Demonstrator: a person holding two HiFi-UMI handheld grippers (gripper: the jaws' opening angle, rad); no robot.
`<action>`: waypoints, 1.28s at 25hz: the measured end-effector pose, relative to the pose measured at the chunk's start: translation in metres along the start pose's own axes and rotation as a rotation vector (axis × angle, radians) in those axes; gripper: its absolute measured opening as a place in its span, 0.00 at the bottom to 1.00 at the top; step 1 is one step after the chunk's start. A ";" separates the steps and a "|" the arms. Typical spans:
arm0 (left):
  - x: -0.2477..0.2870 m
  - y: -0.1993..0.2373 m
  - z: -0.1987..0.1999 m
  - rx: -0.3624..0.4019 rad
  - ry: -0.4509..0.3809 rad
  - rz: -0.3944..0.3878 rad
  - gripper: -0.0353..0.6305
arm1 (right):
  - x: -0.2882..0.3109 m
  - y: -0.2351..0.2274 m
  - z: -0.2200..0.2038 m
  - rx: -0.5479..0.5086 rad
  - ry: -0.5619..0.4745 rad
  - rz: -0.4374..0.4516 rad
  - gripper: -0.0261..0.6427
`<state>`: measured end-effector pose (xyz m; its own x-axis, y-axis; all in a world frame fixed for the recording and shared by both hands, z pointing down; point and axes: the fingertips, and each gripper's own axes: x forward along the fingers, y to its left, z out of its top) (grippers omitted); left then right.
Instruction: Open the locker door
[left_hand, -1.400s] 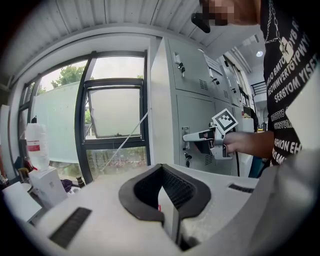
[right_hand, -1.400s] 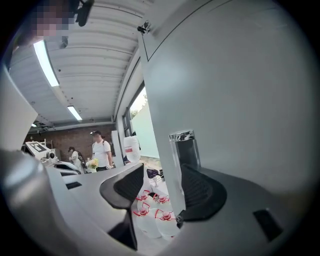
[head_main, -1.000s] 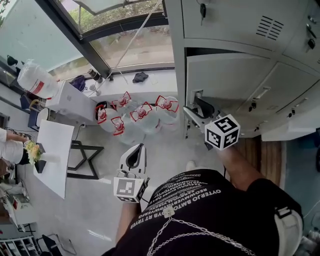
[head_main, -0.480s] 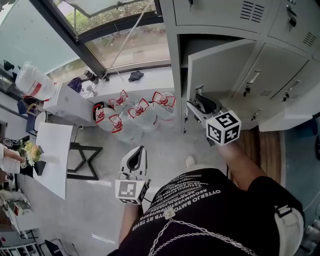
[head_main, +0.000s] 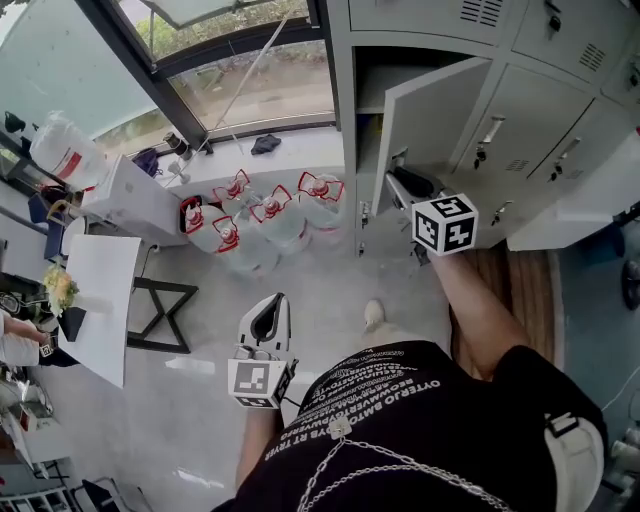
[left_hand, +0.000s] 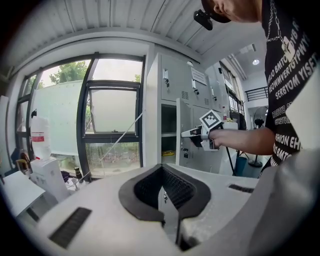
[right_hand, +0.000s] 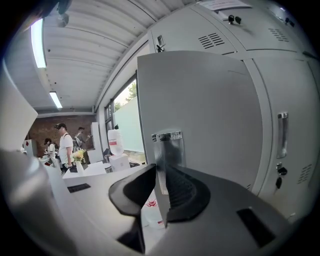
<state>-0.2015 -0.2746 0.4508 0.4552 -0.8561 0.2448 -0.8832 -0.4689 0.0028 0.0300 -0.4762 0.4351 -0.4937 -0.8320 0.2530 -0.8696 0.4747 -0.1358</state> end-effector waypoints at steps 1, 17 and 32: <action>-0.005 -0.003 -0.001 0.000 -0.001 -0.004 0.05 | -0.005 0.000 -0.001 0.001 0.000 -0.002 0.13; -0.045 -0.026 -0.018 0.027 0.008 -0.094 0.05 | -0.060 0.006 -0.012 0.005 -0.019 -0.037 0.30; -0.044 -0.022 -0.015 0.030 -0.013 -0.134 0.05 | -0.050 0.000 -0.021 -0.045 0.071 -0.132 0.23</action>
<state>-0.2042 -0.2230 0.4546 0.5704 -0.7881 0.2313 -0.8108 -0.5852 0.0053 0.0551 -0.4282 0.4428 -0.3720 -0.8664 0.3331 -0.9250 0.3762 -0.0544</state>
